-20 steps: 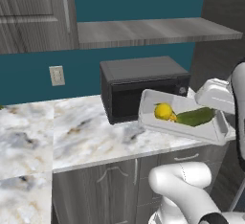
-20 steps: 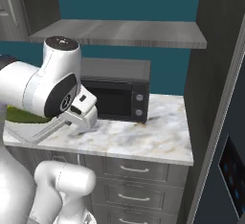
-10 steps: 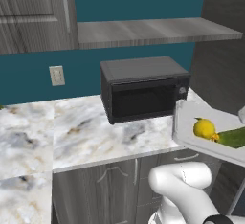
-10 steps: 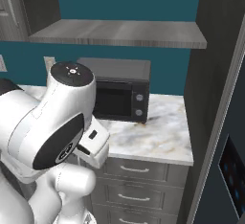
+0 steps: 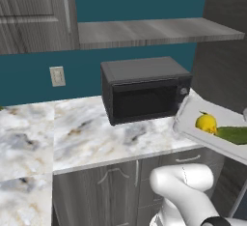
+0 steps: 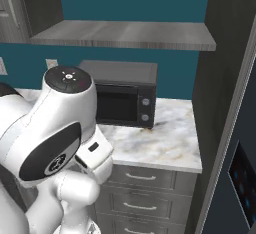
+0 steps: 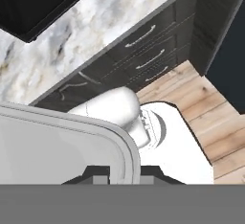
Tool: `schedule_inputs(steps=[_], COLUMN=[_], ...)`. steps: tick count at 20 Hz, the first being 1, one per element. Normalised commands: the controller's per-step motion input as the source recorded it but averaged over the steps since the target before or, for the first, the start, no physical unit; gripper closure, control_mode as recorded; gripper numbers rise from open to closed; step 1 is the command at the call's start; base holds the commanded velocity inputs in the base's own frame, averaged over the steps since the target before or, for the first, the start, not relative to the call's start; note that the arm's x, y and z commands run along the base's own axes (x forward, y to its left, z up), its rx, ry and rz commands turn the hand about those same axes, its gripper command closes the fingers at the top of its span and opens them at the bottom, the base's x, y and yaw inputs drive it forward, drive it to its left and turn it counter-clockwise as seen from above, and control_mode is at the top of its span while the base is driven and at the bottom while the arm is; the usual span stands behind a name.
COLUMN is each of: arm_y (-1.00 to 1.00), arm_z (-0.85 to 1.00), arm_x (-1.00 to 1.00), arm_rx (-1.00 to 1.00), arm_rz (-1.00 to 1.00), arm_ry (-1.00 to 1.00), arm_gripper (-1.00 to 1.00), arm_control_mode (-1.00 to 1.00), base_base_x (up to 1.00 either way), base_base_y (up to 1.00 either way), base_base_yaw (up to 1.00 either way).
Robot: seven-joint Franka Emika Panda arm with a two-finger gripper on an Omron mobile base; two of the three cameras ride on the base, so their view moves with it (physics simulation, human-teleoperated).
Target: Take the lemon and cucumber out of the freezer and place them in the tupperware container on the counter. Then put the tupperware containing the vegetables back in the freezer.
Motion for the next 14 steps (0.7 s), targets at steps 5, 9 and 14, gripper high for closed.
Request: schedule_inputs(steps=[5,9,14], arm_y=[0.00,0.00,0.00], arm_z=[0.00,0.00,0.00], arm_x=[0.00,0.00,0.00], arm_rx=[0.00,0.00,0.00], arm_rz=[-0.13,0.00,0.00], arm_ry=[0.00,0.00,0.00], arm_gripper=[1.00,1.00,1.00], arm_control_mode=[1.00,1.00,1.00], base_base_x=[-0.17,-0.84,-0.99], base_base_y=[0.00,-0.05,-0.24], base_base_yaw=[-0.18,-0.23,-0.09])
